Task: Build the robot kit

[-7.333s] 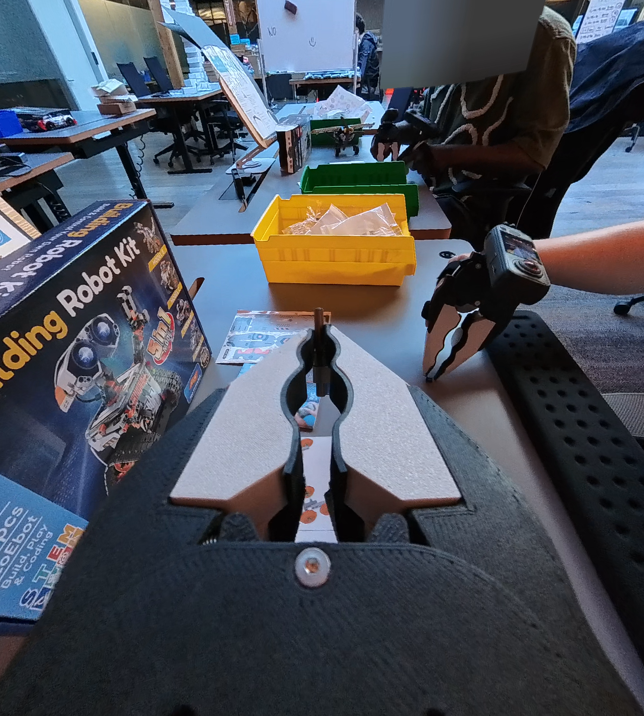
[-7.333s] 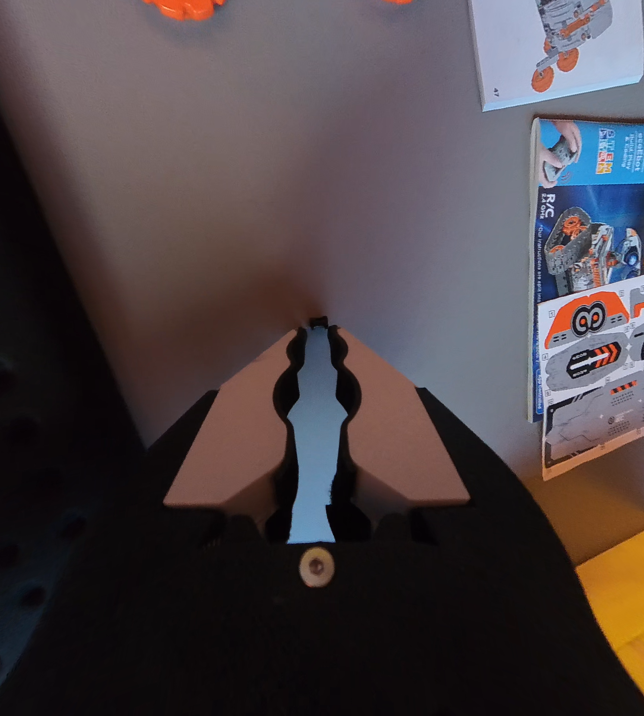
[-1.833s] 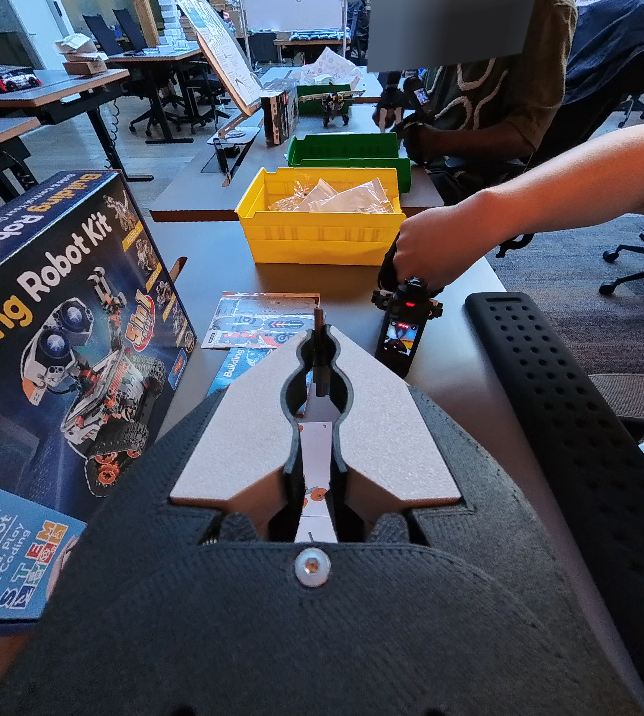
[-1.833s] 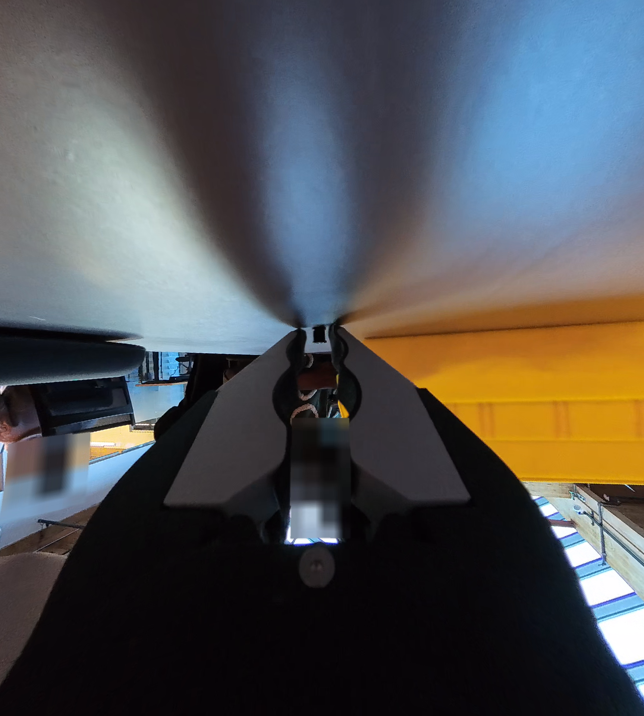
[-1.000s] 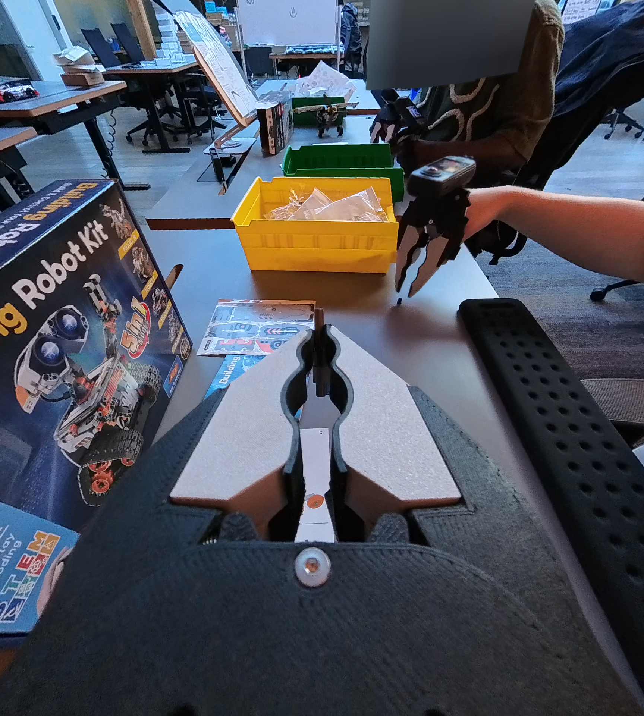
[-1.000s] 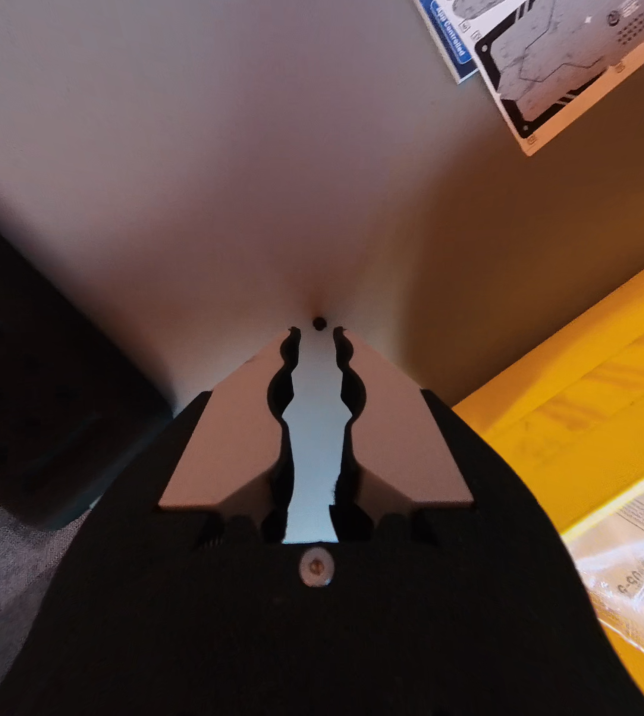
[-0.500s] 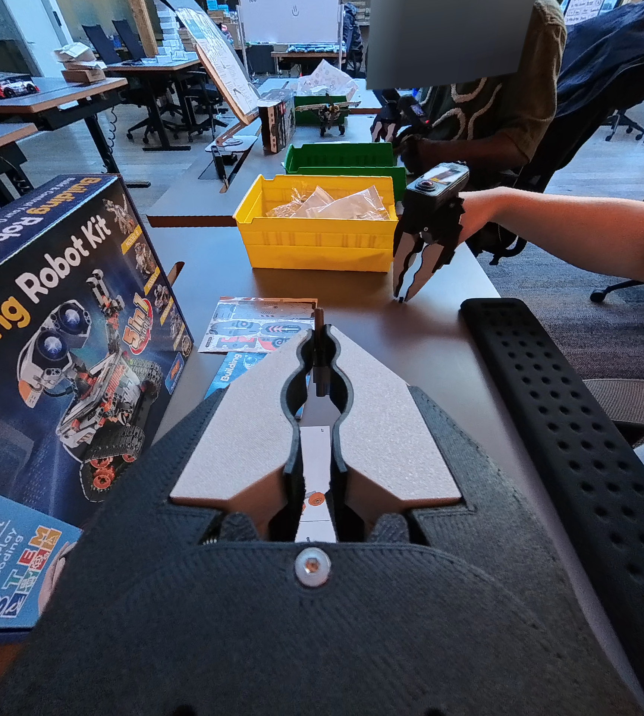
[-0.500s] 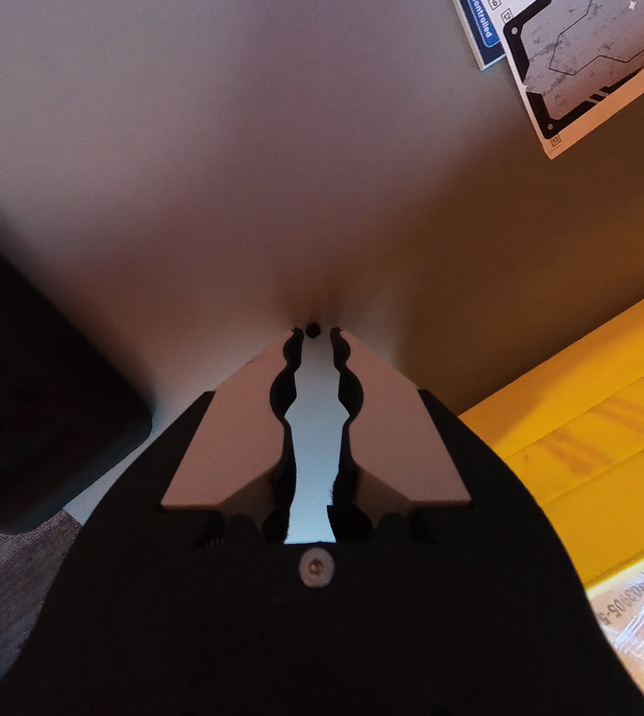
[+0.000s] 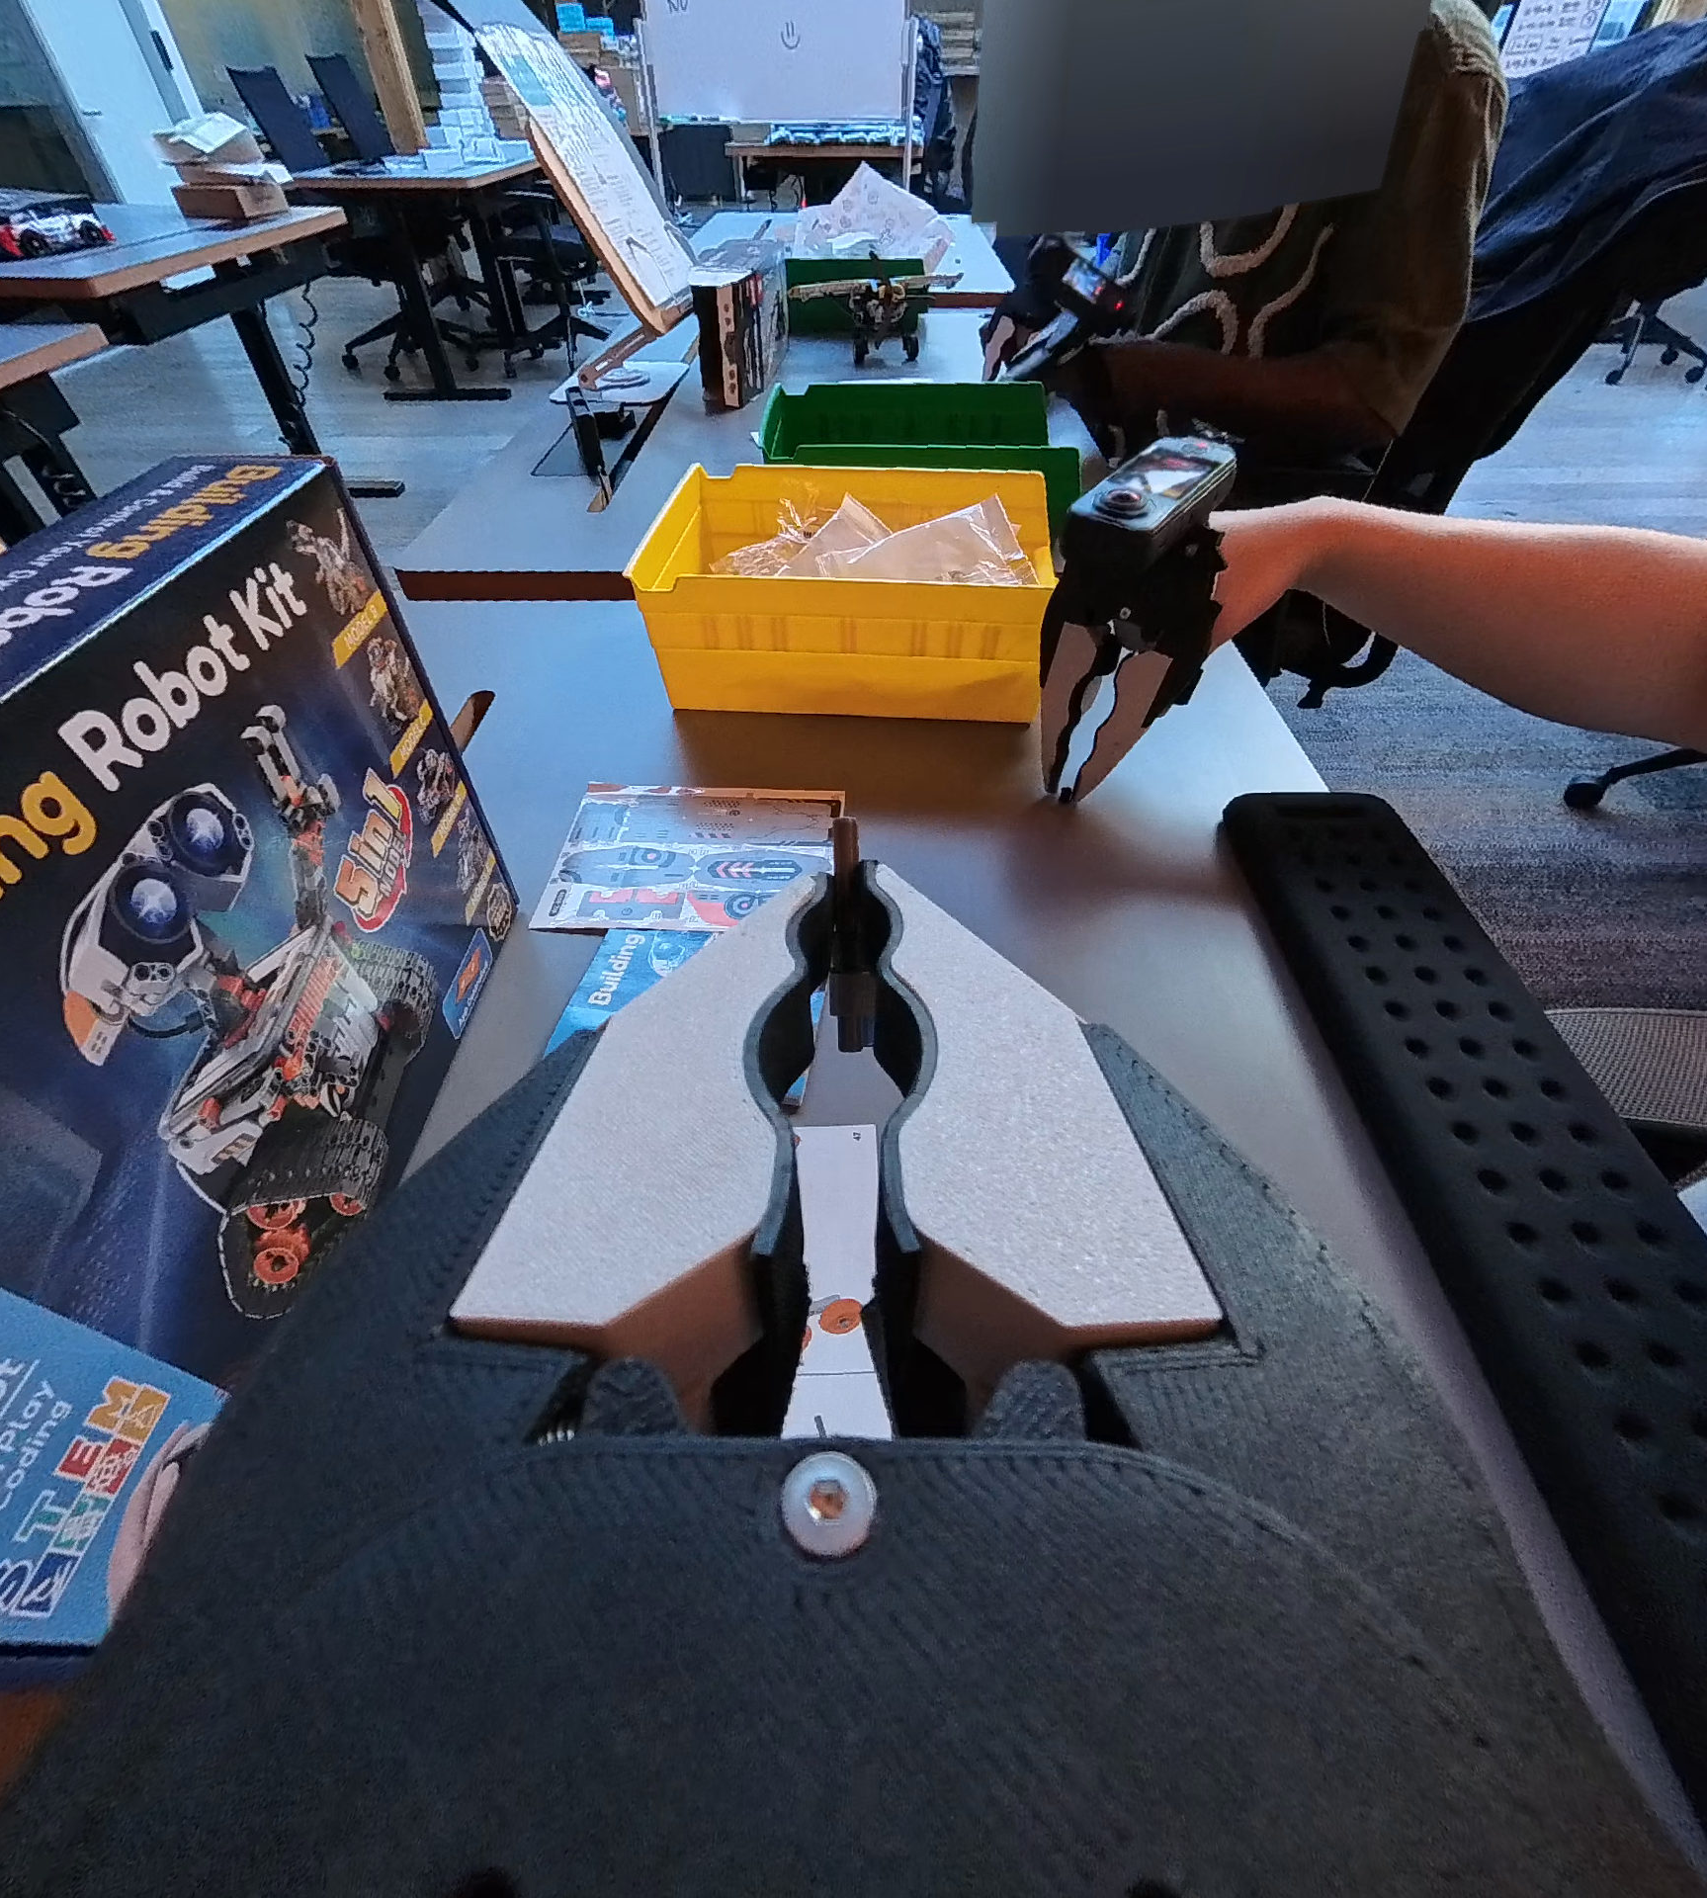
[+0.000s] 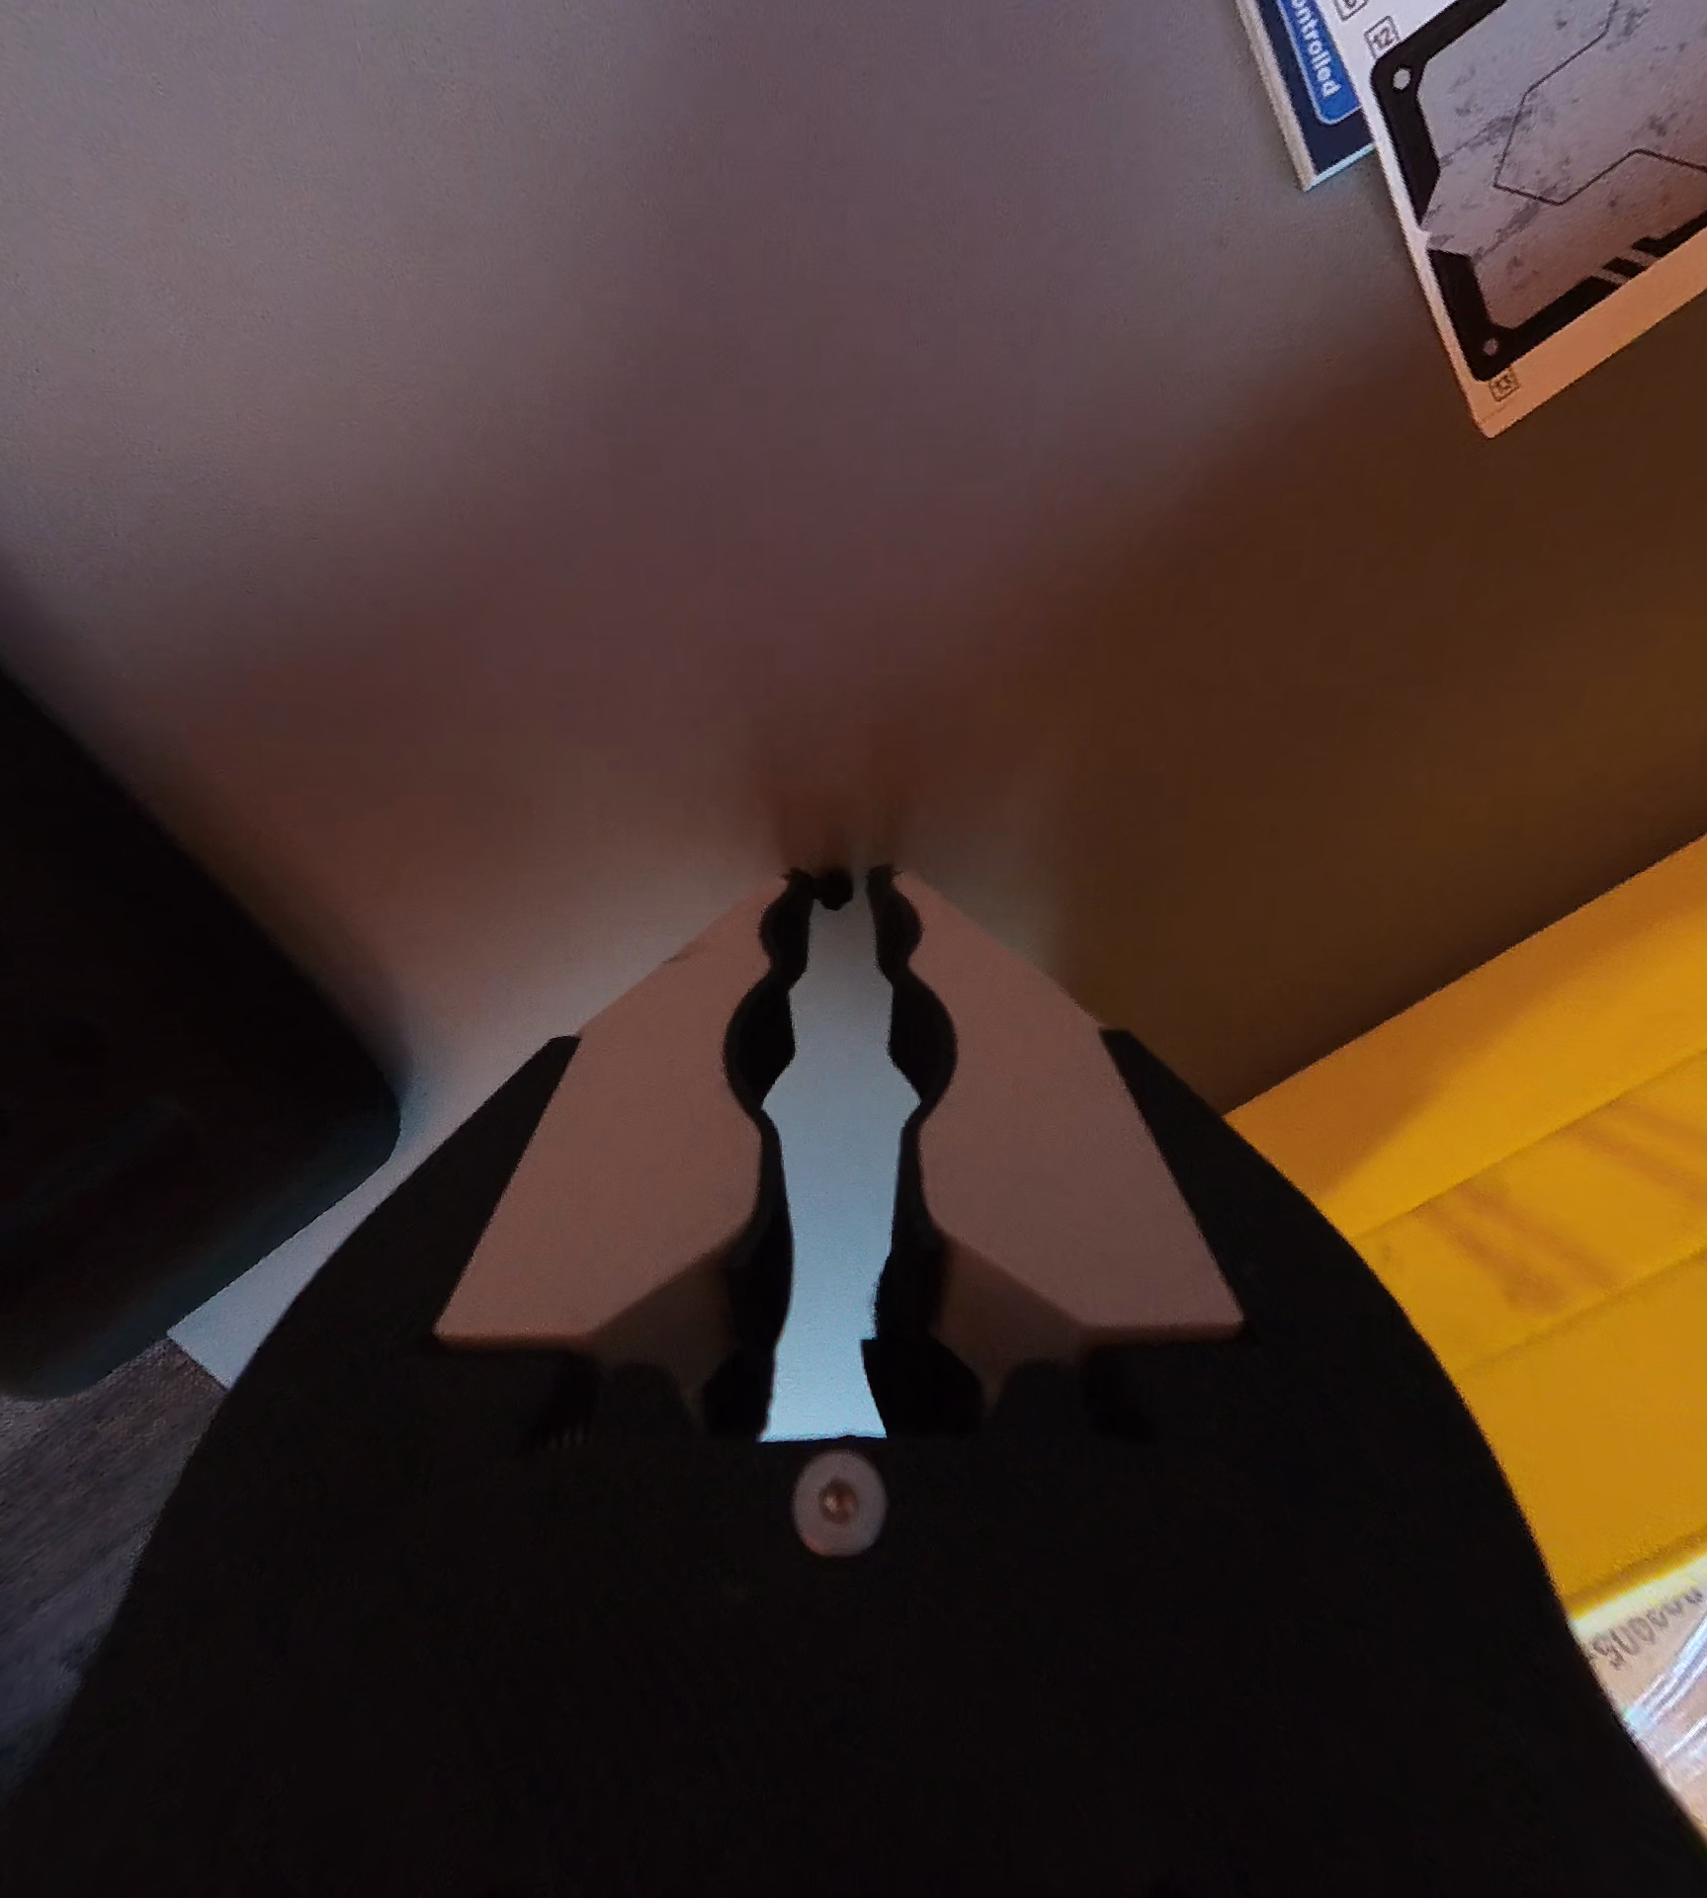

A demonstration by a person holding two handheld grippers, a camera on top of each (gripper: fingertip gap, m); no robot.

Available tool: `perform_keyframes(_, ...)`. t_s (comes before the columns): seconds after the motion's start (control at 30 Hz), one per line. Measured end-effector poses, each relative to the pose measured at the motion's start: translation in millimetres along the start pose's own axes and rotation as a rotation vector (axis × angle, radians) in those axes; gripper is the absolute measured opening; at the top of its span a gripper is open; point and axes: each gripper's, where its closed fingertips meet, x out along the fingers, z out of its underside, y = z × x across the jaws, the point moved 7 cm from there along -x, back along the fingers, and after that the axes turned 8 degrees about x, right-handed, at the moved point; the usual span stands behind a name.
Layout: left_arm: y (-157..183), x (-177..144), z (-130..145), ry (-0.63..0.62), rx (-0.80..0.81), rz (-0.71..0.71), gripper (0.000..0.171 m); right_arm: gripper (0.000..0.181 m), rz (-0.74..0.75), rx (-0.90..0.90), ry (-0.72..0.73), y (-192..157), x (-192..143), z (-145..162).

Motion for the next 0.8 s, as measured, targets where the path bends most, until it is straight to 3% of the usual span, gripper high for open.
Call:
perform_keyframes(0.13,-0.4,-0.7,0.2,0.001,0.0,-0.003,0.001,0.006,0.03,-0.041,0.067,-4.2,-15.3,-10.9)
perform_keyframes(0.3,3.9,10.3,-3.9,-0.007,0.018,0.02,0.001,0.005,-0.003,-0.27,0.596,-40.9,-86.5,-77.0)
perform_keyframes(0.53,32.0,48.2,-22.7,-0.074,0.191,0.034,0.001,0.006,-0.316,-0.328,1.004,-62.2,-129.2,-153.9)
perform_keyframes(0.6,38.9,54.1,-29.2,-0.084,0.261,0.006,0.001,0.006,-0.335,-0.357,1.045,-65.2,-137.8,-178.1)
perform_keyframes(0.8,45.5,51.9,-43.5,-0.113,0.437,-0.153,0.0,0.006,-0.111,-0.609,0.937,-93.5,-151.6,-239.6)
